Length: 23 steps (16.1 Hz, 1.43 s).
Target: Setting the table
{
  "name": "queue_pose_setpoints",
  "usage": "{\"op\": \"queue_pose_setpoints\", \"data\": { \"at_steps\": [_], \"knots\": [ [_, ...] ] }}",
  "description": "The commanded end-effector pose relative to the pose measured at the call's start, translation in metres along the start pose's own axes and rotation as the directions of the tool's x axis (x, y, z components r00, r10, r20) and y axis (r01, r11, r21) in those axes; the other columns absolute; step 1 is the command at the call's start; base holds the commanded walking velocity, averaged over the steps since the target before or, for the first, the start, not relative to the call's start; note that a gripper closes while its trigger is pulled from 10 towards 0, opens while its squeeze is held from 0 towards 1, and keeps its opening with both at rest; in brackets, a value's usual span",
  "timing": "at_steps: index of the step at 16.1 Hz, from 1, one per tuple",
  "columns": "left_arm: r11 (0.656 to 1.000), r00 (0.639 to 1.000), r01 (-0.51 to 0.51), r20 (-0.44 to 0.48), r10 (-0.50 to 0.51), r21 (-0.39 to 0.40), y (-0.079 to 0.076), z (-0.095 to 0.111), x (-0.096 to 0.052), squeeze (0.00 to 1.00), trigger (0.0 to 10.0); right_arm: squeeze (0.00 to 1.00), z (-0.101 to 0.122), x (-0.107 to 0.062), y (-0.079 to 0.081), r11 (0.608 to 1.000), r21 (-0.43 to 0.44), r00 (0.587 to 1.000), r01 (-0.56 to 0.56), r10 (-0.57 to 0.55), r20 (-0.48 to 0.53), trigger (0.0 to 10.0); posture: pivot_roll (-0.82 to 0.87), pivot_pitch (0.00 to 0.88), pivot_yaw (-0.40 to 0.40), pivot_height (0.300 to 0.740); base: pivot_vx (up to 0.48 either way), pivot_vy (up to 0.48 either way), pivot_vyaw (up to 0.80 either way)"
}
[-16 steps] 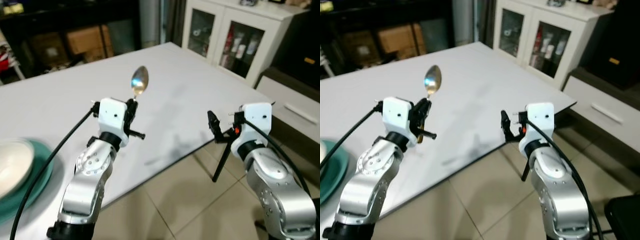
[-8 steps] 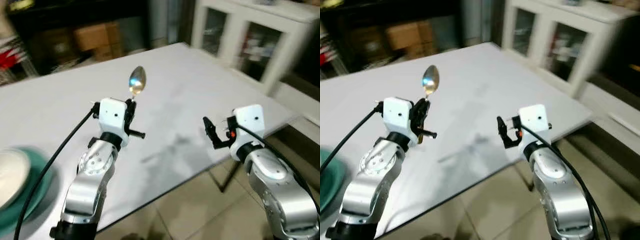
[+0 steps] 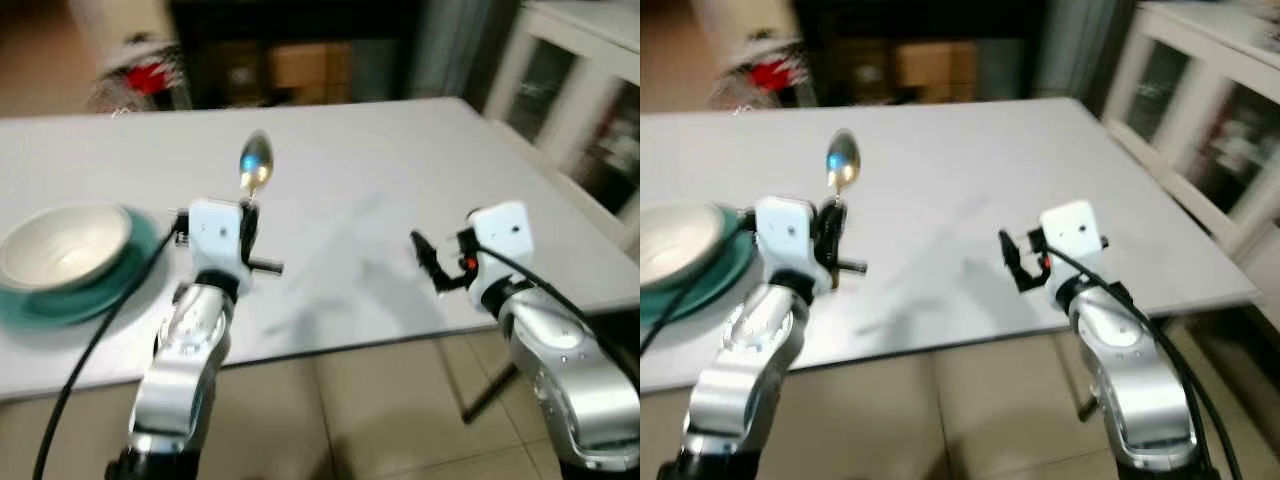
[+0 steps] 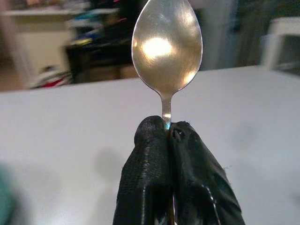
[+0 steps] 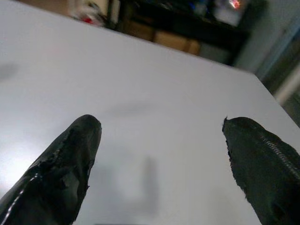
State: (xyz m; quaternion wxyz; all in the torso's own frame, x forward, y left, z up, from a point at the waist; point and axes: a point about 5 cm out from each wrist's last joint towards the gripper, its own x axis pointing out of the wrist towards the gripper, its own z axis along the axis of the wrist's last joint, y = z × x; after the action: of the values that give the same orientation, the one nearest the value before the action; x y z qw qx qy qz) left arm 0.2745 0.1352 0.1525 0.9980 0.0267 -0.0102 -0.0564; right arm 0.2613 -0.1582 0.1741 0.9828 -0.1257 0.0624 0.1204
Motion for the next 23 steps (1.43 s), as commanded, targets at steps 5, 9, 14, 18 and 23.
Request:
{"op": "queue_pose_setpoints", "data": {
  "at_steps": [5,9,14,18,23],
  "knots": [
    [0.997,0.997,0.073,-0.032,-0.074,-0.030,-0.012,-0.002,0.015,0.00,10.0,0.00,-0.002,-0.006,-0.011,0.999,0.019,0.999,0.047,-0.047,-0.009,10.0,-0.12,0.000,0.062,0.740,0.000,0.283,0.32],
    [0.982,0.980,0.183,-0.092,-0.178,0.045,-0.012,-0.007,0.047,0.00,10.0,0.00,0.000,-0.011,-0.006,0.998,0.041,0.999,0.041,-0.041,-0.009,10.0,-0.14,0.000,0.115,0.740,0.000,0.000,0.00],
    [0.988,0.946,0.146,-0.299,-0.127,0.043,0.003,-0.031,0.076,0.00,10.0,0.00,0.017,-0.025,0.016,0.966,0.034,0.966,-0.258,0.257,0.035,10.0,-0.14,0.034,0.131,0.740,0.000,0.000,0.00],
    [1.000,0.889,-0.015,-0.458,0.002,-0.026,0.022,-0.053,0.092,0.00,10.0,0.00,0.024,-0.046,0.034,0.805,-0.061,0.807,-0.590,0.590,-0.022,10.0,-0.15,0.059,0.141,0.740,0.000,0.000,0.00],
    [0.993,0.857,-0.119,-0.503,0.113,0.020,0.046,-0.059,0.093,0.00,10.0,0.00,0.026,-0.054,0.042,0.737,-0.070,0.740,-0.672,0.670,-0.058,10.0,-0.14,0.066,0.132,0.740,0.000,0.000,0.00]
  ]
}}
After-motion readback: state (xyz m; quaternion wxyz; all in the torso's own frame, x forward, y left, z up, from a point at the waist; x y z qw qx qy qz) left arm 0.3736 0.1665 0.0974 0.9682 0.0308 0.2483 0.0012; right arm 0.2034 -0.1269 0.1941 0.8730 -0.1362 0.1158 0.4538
